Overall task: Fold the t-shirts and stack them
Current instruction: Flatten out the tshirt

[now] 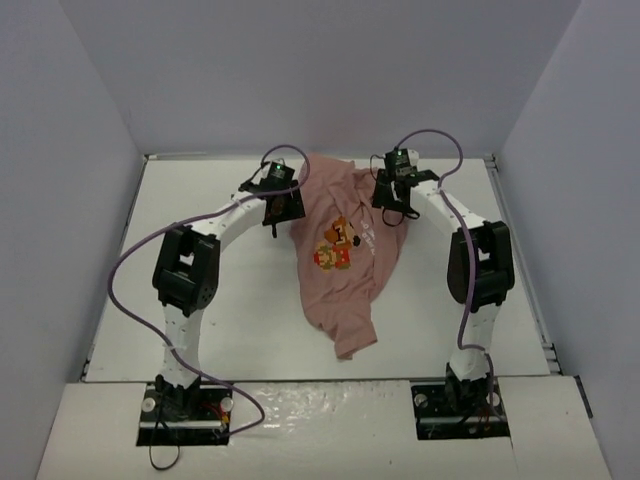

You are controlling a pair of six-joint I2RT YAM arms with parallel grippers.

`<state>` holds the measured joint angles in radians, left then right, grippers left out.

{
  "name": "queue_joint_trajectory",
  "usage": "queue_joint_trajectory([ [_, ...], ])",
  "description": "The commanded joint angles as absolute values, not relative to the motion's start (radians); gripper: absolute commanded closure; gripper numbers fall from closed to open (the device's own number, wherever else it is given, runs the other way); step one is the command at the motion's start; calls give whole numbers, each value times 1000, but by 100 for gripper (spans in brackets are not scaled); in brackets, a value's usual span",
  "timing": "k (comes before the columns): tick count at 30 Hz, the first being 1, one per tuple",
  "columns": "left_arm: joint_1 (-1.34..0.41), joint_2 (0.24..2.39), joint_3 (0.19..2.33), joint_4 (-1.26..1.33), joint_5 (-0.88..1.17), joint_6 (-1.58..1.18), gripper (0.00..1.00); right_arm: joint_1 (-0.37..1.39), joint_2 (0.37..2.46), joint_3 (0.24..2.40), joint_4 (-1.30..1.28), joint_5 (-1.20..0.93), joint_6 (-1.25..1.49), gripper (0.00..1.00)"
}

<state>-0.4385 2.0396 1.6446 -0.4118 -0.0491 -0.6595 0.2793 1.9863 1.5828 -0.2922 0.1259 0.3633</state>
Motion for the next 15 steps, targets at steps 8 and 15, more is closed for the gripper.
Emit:
queue_joint_trajectory([
  [8, -445, 2227, 1840, -391, -101, -662, 46, 331, 2105, 1741, -246, 167, 340, 46],
  [15, -445, 2294, 1898, -420, -117, -638, 82, 331, 2177, 1772, -240, 193, 359, 53],
])
